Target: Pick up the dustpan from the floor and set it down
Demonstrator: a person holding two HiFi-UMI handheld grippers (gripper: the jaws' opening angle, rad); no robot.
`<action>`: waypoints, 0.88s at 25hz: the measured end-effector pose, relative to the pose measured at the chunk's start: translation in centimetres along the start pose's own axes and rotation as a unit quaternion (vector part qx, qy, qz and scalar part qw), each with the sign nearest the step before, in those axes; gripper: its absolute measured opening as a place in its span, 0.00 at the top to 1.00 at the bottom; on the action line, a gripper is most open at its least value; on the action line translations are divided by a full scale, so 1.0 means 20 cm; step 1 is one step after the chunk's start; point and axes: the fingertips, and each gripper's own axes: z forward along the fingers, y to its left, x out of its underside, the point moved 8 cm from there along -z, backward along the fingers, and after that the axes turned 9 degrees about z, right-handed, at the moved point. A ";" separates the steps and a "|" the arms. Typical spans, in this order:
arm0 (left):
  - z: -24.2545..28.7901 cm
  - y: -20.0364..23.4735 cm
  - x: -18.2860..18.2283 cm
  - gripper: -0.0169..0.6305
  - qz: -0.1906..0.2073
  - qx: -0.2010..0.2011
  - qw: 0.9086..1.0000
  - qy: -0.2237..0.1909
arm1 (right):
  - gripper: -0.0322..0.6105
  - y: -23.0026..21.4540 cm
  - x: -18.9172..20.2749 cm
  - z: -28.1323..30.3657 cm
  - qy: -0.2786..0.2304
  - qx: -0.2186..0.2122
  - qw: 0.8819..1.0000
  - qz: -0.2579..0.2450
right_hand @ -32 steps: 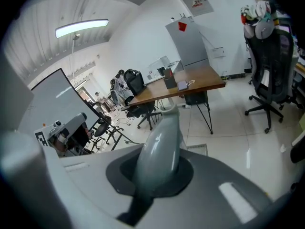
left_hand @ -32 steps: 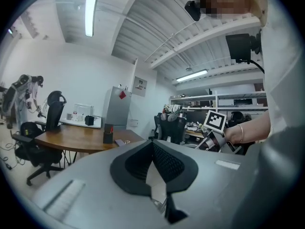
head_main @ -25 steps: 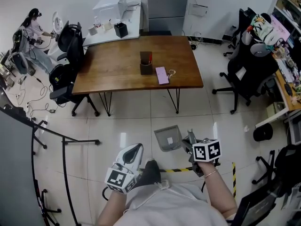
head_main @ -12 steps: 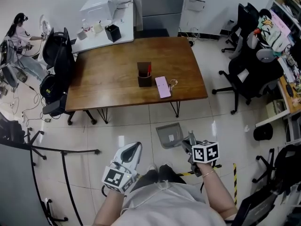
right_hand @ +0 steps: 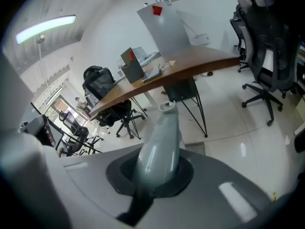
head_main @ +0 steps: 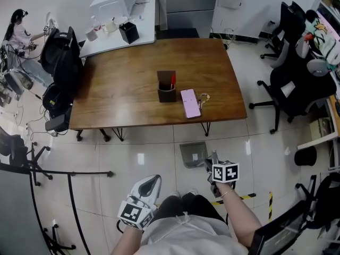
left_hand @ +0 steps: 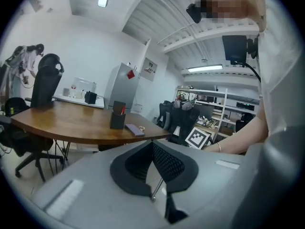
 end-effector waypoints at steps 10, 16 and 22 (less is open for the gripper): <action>0.13 0.05 0.32 0.95 -0.002 -0.012 1.000 0.003 | 0.88 -0.14 0.08 0.32 -0.006 0.021 1.000 -0.010; 0.13 -0.02 0.24 0.95 0.000 0.012 1.000 -0.007 | 0.10 -0.13 0.19 0.33 0.035 0.046 0.998 -0.007; 0.00 -0.08 0.12 0.95 -0.005 0.017 1.000 -0.005 | 0.04 -0.13 0.16 0.16 0.014 0.115 0.992 -0.059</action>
